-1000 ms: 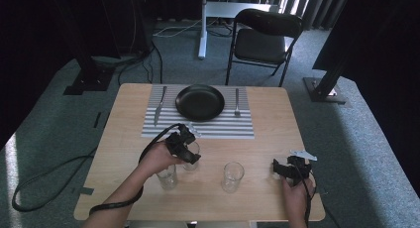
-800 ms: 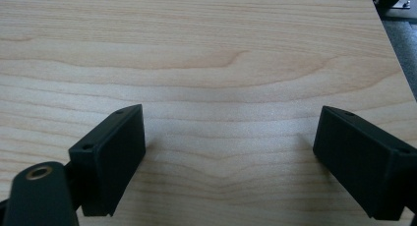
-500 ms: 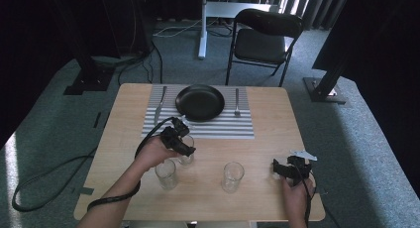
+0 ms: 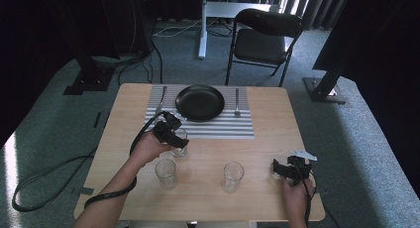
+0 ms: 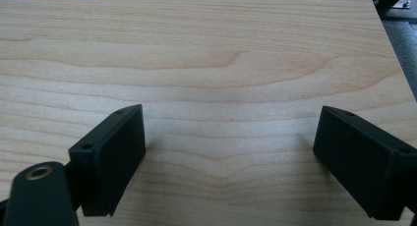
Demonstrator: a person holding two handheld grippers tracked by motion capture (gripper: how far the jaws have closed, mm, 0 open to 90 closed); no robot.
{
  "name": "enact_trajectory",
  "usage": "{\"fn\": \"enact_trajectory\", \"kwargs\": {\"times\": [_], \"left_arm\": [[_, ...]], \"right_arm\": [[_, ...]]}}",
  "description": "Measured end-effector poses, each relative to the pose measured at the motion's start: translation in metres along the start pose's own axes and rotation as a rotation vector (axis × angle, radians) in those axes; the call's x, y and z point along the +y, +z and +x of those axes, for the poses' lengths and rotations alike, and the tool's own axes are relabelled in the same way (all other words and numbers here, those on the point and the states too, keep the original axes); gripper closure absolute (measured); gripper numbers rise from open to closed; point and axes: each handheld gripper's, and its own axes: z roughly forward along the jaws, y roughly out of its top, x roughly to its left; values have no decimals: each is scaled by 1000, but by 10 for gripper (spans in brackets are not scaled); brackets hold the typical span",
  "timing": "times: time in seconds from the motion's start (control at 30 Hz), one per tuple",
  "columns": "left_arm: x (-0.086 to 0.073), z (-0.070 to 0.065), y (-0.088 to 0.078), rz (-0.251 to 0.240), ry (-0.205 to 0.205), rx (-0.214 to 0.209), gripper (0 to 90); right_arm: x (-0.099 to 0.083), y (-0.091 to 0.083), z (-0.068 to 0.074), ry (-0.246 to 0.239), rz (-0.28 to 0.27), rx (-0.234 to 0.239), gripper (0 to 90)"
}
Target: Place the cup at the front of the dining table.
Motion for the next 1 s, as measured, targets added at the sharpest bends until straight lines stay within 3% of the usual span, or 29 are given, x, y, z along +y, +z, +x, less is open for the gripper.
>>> {"fn": "enact_trajectory", "kwargs": {"times": [0.27, 0.5, 0.8, 1.0], "left_arm": [[2, 17, -1, -1, -55, 12, 289], [4, 30, -2, -39, -128, 38, 289], [16, 41, -1, -38, -145, 76, 289], [21, 51, 2, -37, -179, 91, 289]], "right_arm": [[0, 0, 0, 0, 0, 0, 117], [0, 0, 0, 0, 0, 0, 117], [0, 0, 0, 0, 0, 0, 117], [0, 0, 0, 0, 0, 0, 118]]}}
